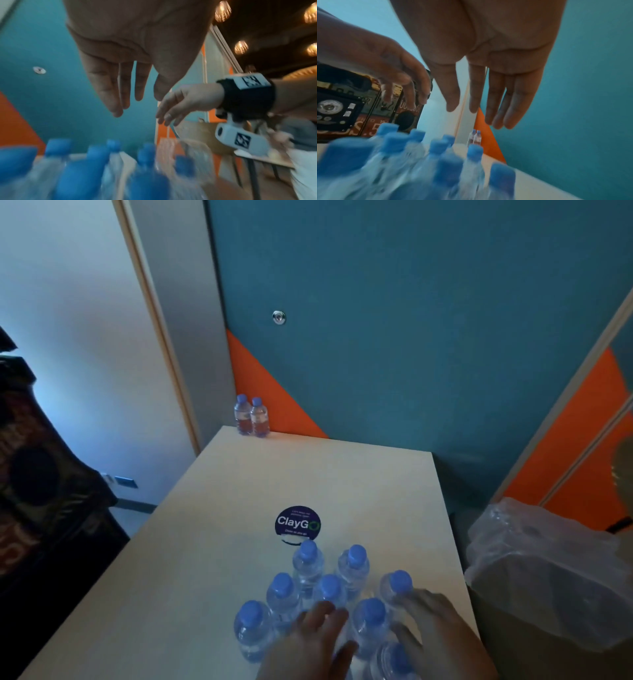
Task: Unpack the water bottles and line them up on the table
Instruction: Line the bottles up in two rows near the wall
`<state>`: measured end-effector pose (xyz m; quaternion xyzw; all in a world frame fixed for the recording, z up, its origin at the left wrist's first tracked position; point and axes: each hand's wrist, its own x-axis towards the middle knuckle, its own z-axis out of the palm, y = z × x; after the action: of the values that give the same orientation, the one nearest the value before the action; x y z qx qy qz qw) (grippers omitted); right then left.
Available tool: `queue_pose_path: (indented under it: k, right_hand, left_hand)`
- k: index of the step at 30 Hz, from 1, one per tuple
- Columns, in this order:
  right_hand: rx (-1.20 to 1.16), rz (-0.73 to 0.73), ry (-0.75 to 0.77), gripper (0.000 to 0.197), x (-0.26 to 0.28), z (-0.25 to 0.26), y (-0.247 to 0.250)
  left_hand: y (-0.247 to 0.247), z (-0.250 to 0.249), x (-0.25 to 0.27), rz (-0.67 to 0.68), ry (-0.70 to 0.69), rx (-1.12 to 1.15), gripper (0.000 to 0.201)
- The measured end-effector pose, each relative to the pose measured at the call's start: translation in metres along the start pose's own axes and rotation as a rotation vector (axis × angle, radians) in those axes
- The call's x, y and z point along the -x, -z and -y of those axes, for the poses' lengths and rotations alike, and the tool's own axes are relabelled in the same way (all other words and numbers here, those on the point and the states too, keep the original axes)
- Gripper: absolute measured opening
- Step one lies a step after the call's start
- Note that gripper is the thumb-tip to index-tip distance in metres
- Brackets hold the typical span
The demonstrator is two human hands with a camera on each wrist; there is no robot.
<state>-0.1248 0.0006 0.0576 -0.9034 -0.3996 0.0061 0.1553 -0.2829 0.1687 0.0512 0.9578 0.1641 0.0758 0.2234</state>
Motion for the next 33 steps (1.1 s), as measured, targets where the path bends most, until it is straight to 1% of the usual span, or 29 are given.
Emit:
queue_pose_path:
  k: [1, 2, 3, 4, 5, 7, 8, 10, 12, 15, 16, 17, 19, 20, 22, 23, 26, 28, 31, 33]
  right_hand:
    - [-0.016, 0.004, 0.113, 0.031, -0.019, 0.019, -0.001]
    - [-0.033, 0.075, 0.161, 0.031, -0.037, 0.021, -0.002]
    - [-0.025, 0.17, 0.171, 0.033, -0.058, 0.026, -0.003]
    - [-0.003, 0.218, 0.176, 0.036, -0.078, 0.027, -0.006]
    - [0.052, 0.291, 0.178, 0.038, -0.094, 0.03, -0.008]
    - [0.122, 0.409, 0.23, 0.043, -0.121, 0.035, -0.021]
    - [0.166, 0.459, 0.26, 0.044, -0.129, 0.039, -0.031]
    - [0.244, 0.597, 0.266, 0.04, -0.144, 0.043, -0.046]
    - [0.278, 0.69, 0.254, 0.032, -0.158, 0.044, -0.055]
    - [0.258, 0.752, 0.237, 0.022, -0.18, 0.046, -0.058]
    - [0.242, 0.76, 0.237, 0.013, -0.187, 0.046, -0.058]
    - [0.215, 0.76, 0.228, 0.013, -0.194, 0.046, -0.058]
    - [0.196, 0.729, 0.231, 0.027, -0.207, 0.049, -0.055]
    - [0.193, 0.723, 0.224, 0.029, -0.214, 0.054, -0.05]
    - [0.193, 0.661, 0.212, 0.02, -0.232, 0.074, -0.033]
    - [0.203, 0.617, 0.202, 0.016, -0.243, 0.087, -0.024]
    - [0.189, 0.488, 0.149, 0.021, -0.288, 0.13, -0.009]
    - [0.179, 0.432, 0.143, 0.019, -0.324, 0.162, -0.008]
    - [0.163, 0.382, 0.12, 0.008, -0.385, 0.203, -0.025]
    - [0.147, 0.354, 0.107, 0.008, -0.421, 0.225, -0.045]
  left_hand:
    - [0.013, -0.002, -0.014, -0.027, 0.008, 0.034, 0.029]
    - [0.021, 0.003, -0.034, -0.065, 0.032, 0.02, 0.028]
    - [0.025, 0.01, -0.054, -0.091, 0.049, -0.036, 0.028]
    - [0.027, 0.018, -0.073, -0.08, 0.09, -0.065, 0.03]
    - [0.027, 0.027, -0.091, -0.023, 0.141, -0.111, 0.032]
    - [0.022, 0.04, -0.12, 0.155, 0.223, -0.204, 0.039]
    - [0.017, 0.046, -0.13, 0.254, 0.247, -0.24, 0.04]
    - [0.01, 0.051, -0.141, 0.407, 0.257, -0.3, 0.036]
    - [0.006, 0.056, -0.149, 0.493, 0.249, -0.323, 0.029]
    - [0.013, 0.068, -0.156, 0.528, 0.218, -0.3, 0.024]
    - [0.019, 0.073, -0.157, 0.532, 0.215, -0.282, 0.023]
    - [0.027, 0.08, -0.159, 0.536, 0.21, -0.267, 0.022]
    - [0.047, 0.097, -0.164, 0.528, 0.174, -0.248, 0.022]
    - [0.059, 0.108, -0.166, 0.517, 0.155, -0.242, 0.021]
    - [0.086, 0.132, -0.174, 0.473, 0.124, -0.233, 0.02]
    - [0.1, 0.147, -0.179, 0.447, 0.107, -0.242, 0.02]
    - [0.146, 0.199, -0.203, 0.348, 0.085, -0.268, 0.019]
    - [0.172, 0.238, -0.225, 0.259, 0.074, -0.271, 0.02]
    - [0.191, 0.297, -0.267, 0.136, 0.094, -0.201, 0.024]
    - [0.194, 0.332, -0.293, 0.06, 0.124, -0.131, 0.026]
